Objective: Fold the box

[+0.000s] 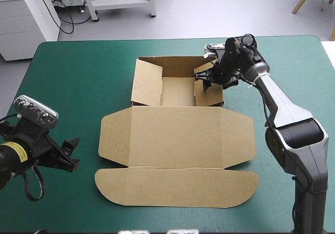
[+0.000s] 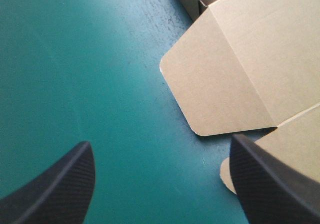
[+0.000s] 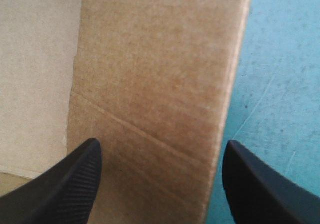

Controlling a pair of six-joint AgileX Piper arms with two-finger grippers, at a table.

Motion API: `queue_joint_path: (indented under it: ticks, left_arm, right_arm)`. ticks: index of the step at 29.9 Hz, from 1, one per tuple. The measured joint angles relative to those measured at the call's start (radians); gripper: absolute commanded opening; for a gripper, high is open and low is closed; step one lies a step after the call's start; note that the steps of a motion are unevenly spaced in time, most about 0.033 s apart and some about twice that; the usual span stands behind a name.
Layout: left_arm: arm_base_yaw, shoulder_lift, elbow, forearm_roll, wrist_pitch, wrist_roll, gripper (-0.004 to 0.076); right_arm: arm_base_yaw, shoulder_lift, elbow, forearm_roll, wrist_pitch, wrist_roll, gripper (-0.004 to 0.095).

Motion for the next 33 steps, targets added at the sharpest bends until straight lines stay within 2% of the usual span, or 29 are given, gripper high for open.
queue_joint_path:
  ticks: [4,8,9,19,25,33]
  left_arm:
    - [0.0,-0.039,0.074,-0.001,-0.057,0.011,0.052]
    - [0.0,-0.045,0.105,-0.001,-0.09,0.014,0.0497]
    - [0.0,-0.045,0.108,-0.001,-0.096,0.014,0.0494]
    - [0.0,-0.045,0.111,0.016,-0.11,0.014,0.0482]
    - [0.0,-0.045,0.111,0.02,-0.11,0.014,0.0477]
    - [0.0,-0.045,0.111,0.036,-0.11,0.014,0.0472]
  right_arm:
    - [0.0,0.014,0.0,0.008,-0.001,0.004,0.0353]
    - [0.0,0.029,0.0,0.005,-0.004,0.006,0.0033]
    - [0.0,0.031,0.0,-0.004,-0.005,0.006,-0.0016]
    - [-0.034,0.009,0.0,-0.11,-0.007,-0.014,-0.0019]
    - [-0.167,-0.068,0.0,-0.186,-0.004,-0.046,-0.0019]
    - [-0.371,-0.137,0.007,-0.226,0.004,-0.081,-0.0019]
